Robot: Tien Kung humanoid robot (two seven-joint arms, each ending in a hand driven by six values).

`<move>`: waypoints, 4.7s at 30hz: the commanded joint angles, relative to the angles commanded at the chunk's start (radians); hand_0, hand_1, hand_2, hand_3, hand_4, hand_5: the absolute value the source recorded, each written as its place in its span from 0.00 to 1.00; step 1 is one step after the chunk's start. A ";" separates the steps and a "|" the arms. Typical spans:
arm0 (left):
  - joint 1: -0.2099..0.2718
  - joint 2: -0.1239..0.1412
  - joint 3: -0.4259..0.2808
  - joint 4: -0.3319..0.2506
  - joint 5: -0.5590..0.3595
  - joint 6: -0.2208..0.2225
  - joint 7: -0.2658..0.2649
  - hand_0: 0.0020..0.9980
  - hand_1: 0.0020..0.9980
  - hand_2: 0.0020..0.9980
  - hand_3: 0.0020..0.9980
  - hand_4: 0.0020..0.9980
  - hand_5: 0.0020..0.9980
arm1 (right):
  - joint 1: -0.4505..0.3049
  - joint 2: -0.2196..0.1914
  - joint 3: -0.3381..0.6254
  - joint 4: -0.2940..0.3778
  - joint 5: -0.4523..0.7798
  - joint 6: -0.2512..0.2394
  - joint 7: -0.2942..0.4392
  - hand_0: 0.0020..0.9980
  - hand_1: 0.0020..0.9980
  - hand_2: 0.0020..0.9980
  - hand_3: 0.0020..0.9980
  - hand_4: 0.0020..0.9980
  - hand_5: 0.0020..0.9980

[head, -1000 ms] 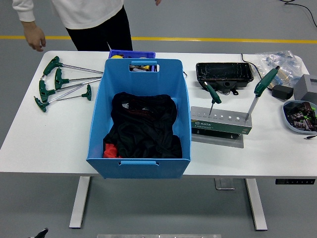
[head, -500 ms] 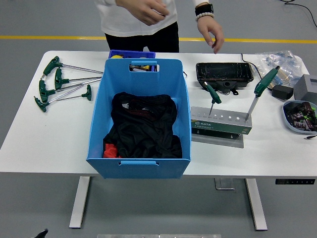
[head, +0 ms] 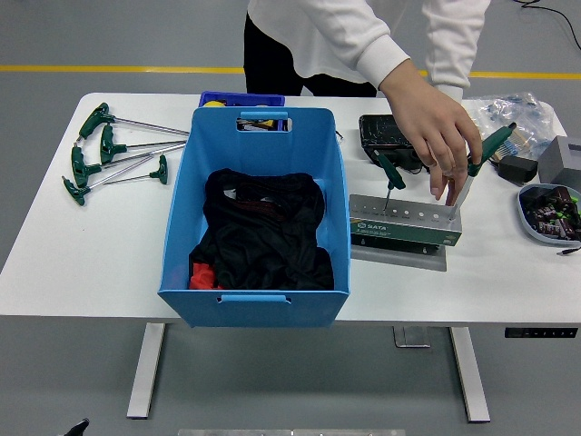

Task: Lift tool from toolbox,place it in box,lift tool from toolbox,place it in box

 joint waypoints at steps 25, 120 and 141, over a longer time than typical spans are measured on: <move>-0.005 -0.002 -0.008 0.000 0.002 0.002 0.001 0.75 0.76 0.78 0.69 0.67 0.58 | 0.096 -0.210 -0.185 0.111 -0.545 0.116 -0.077 1.00 0.94 0.93 0.94 1.00 0.70; -0.010 -0.004 -0.026 0.000 0.000 0.018 -0.010 0.74 0.76 0.78 0.67 0.66 0.56 | 0.400 -0.193 -0.628 -0.223 -0.656 0.211 -0.271 0.00 0.00 0.00 0.04 1.00 0.77; -0.007 -0.002 -0.038 0.000 0.003 0.019 -0.011 0.74 0.76 0.78 0.67 0.66 0.56 | 0.395 -0.228 -0.589 -0.130 -0.647 0.106 -0.268 0.00 0.00 0.00 0.01 1.00 0.65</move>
